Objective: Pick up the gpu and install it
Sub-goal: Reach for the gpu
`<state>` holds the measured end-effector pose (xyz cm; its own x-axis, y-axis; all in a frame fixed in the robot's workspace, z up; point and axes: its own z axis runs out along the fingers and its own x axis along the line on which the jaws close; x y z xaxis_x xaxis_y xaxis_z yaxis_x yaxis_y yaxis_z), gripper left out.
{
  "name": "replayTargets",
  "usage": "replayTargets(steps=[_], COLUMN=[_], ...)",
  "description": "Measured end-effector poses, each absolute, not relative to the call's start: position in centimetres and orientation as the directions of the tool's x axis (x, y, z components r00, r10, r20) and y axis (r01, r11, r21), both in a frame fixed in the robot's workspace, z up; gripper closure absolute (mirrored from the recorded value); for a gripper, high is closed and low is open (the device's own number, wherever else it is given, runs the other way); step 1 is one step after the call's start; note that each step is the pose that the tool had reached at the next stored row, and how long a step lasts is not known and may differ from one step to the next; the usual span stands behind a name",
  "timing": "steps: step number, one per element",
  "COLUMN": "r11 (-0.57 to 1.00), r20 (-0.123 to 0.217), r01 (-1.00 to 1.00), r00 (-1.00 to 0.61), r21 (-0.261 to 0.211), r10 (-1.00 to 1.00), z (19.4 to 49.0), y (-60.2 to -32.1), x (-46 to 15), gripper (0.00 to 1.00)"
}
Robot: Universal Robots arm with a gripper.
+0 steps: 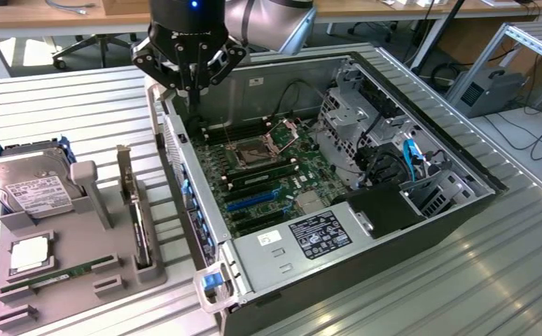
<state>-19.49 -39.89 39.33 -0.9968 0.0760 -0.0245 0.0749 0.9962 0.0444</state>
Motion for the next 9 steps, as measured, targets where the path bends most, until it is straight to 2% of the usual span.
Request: replayTargets(steps=[9], r11=[0.996], r20=[-0.024], r01=[0.075], r00=[-0.997], r21=[0.044], r10=[0.076], z=[39.33], y=[-39.89], x=[-19.86], gripper=[0.89])
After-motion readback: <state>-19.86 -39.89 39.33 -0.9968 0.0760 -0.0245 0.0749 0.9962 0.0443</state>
